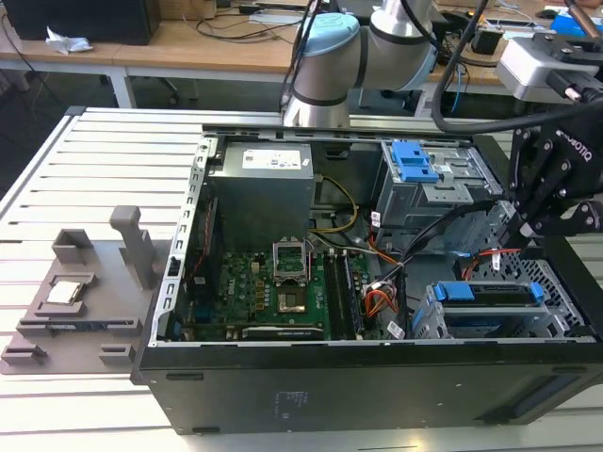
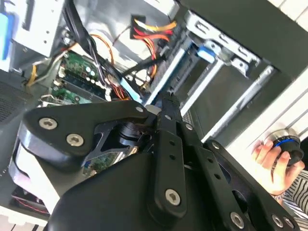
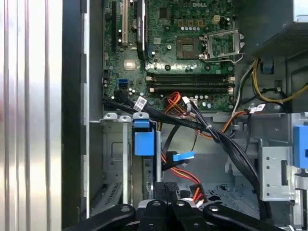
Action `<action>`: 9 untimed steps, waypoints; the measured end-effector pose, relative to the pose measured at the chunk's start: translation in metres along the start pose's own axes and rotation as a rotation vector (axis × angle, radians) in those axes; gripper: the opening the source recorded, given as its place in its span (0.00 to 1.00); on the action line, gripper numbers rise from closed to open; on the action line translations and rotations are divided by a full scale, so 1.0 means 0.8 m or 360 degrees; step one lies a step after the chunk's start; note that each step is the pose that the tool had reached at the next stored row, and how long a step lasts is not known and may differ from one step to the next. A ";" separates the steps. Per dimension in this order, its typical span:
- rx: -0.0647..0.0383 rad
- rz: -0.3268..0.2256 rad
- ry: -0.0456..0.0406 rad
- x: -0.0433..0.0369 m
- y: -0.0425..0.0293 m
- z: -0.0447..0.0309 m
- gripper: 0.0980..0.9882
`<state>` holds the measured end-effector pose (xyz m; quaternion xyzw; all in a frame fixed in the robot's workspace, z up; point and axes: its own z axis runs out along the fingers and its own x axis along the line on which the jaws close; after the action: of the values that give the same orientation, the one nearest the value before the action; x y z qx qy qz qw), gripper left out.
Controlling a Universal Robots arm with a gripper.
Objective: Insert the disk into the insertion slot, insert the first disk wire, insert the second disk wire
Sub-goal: 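Insert the first disk wire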
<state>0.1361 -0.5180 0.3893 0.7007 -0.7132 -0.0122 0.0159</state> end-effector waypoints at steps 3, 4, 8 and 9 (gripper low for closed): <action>0.0000 -0.0001 0.0002 -0.016 -0.0120 0.0040 0.01; -0.0001 -0.0003 0.0009 -0.017 -0.0221 0.0075 0.01; 0.0000 -0.0053 0.0057 -0.017 -0.0429 0.0177 0.01; 0.0000 -0.0077 0.0069 -0.018 -0.0479 0.0197 0.01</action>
<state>0.1740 -0.5043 0.3719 0.7178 -0.6955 0.0028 0.0311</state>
